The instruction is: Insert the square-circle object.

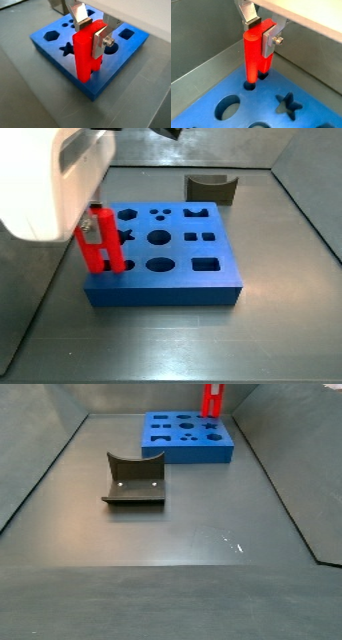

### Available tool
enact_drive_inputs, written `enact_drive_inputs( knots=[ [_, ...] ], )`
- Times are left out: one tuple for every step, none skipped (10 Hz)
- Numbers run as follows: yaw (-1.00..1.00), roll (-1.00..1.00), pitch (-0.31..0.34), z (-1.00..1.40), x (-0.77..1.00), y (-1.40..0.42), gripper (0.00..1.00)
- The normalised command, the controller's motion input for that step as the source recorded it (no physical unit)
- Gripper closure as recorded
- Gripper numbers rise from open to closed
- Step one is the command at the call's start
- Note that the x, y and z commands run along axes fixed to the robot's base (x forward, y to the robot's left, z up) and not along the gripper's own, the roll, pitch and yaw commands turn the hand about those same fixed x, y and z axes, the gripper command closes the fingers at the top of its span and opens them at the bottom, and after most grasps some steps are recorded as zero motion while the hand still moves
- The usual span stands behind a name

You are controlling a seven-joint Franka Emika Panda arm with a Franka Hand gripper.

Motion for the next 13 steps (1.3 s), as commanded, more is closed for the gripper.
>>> enact_drive_inputs(
  knots=[
    [-0.40, -0.03, 0.100, -0.29, 0.35, 0.09, 1.00],
    [-0.31, 0.00, 0.013, -0.36, 0.12, 0.10, 1.00],
    [0.00, 0.00, -0.076, -0.53, -0.04, 0.14, 1.00],
    [0.01, 0.00, -0.210, -0.77, -0.12, 0.11, 1.00],
    [0.22, 0.00, -0.226, -0.83, -0.25, 0.15, 1.00],
    [0.34, 0.00, -0.214, -0.83, -0.29, 0.05, 1.00],
    [0.10, 0.02, -0.079, -1.00, 0.00, 0.00, 1.00],
    [-0.01, 0.07, 0.000, -1.00, 0.21, 0.00, 1.00],
    [-0.21, 0.07, 0.000, -1.00, 0.34, 0.00, 1.00],
    [-0.33, 0.06, 0.000, -1.00, 0.41, 0.00, 1.00],
    [-0.32, 0.05, 0.000, -1.00, 0.43, 0.00, 1.00],
    [-0.23, 0.05, 0.007, -1.00, 0.31, -0.03, 1.00],
    [-0.10, 0.08, 0.051, -1.00, 0.13, -0.12, 1.00]
  ],
)
